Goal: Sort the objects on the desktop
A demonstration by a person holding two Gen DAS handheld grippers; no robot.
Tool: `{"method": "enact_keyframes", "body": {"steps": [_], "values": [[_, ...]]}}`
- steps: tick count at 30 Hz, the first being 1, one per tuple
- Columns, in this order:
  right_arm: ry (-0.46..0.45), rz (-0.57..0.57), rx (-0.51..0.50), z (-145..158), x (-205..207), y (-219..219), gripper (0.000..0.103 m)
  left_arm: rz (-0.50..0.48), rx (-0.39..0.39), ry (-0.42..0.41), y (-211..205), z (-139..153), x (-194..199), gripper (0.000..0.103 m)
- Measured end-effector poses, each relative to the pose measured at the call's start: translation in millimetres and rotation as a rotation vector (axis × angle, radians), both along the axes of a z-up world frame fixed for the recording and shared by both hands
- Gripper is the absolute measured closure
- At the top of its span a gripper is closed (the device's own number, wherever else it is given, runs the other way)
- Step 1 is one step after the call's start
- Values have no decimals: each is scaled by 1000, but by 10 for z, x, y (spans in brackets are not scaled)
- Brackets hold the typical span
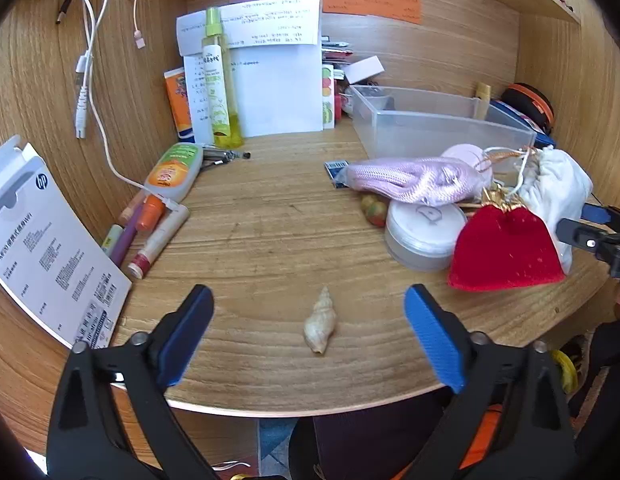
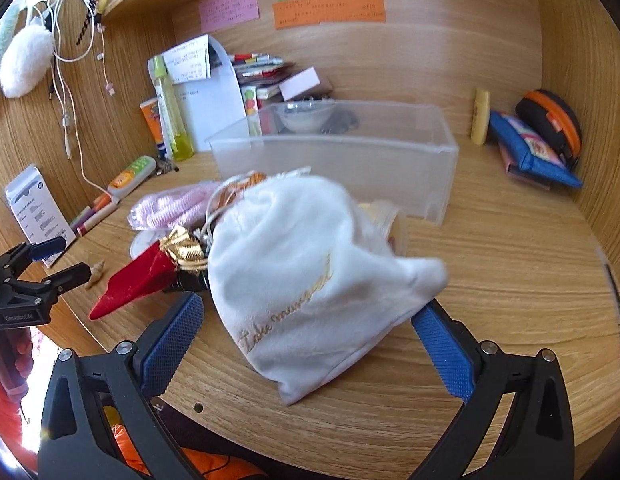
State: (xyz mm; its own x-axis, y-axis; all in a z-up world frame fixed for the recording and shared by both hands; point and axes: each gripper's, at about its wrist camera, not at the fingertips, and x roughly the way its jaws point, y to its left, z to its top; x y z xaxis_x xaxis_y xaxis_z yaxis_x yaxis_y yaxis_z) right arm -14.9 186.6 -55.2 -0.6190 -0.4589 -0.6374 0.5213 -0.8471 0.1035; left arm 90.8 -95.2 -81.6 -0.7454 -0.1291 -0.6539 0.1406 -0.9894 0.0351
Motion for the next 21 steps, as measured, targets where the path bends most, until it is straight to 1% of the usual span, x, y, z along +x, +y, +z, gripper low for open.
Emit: {"method": "enact_keyframes", "body": {"steps": [2, 4, 6, 8, 10, 12, 13, 15, 17, 18, 20, 21], "values": [[-19, 2, 10, -51, -46, -44, 0, -4, 1, -7, -1, -24, 3, 17], [-34, 4, 26, -97, -91, -100, 0, -1, 0, -10, 2, -45, 9, 19], [-33, -3, 43, -110, -126, -131, 0, -5, 5, -9, -9, -56, 19, 23], [-20, -18, 53, -105, -155, -154, 0, -10, 8, -11, -14, -69, 26, 33], [-16, -23, 45, -102, -171, -152, 1, -10, 5, -18, -15, -89, 19, 37], [-10, -34, 36, -100, -191, -152, 1, -9, 7, -23, -30, -110, 6, 44], [-5, -34, 36, -99, -194, -158, 1, -6, 12, -29, -41, -124, -4, 49], [-4, -23, 33, -105, -198, -173, 7, 5, 19, -31, -63, -134, -23, 50], [2, -21, 40, -114, -190, -190, 8, 23, 16, -27, -79, -147, -39, 51], [9, -23, 47, -115, -182, -191, 11, 23, 20, -28, -88, -152, -46, 52], [13, -24, 46, -114, -173, -177, 15, 21, 25, -26, -88, -170, -55, 59], [13, -24, 45, -113, -172, -170, 18, 18, 22, -29, -80, -182, -65, 61]]}}
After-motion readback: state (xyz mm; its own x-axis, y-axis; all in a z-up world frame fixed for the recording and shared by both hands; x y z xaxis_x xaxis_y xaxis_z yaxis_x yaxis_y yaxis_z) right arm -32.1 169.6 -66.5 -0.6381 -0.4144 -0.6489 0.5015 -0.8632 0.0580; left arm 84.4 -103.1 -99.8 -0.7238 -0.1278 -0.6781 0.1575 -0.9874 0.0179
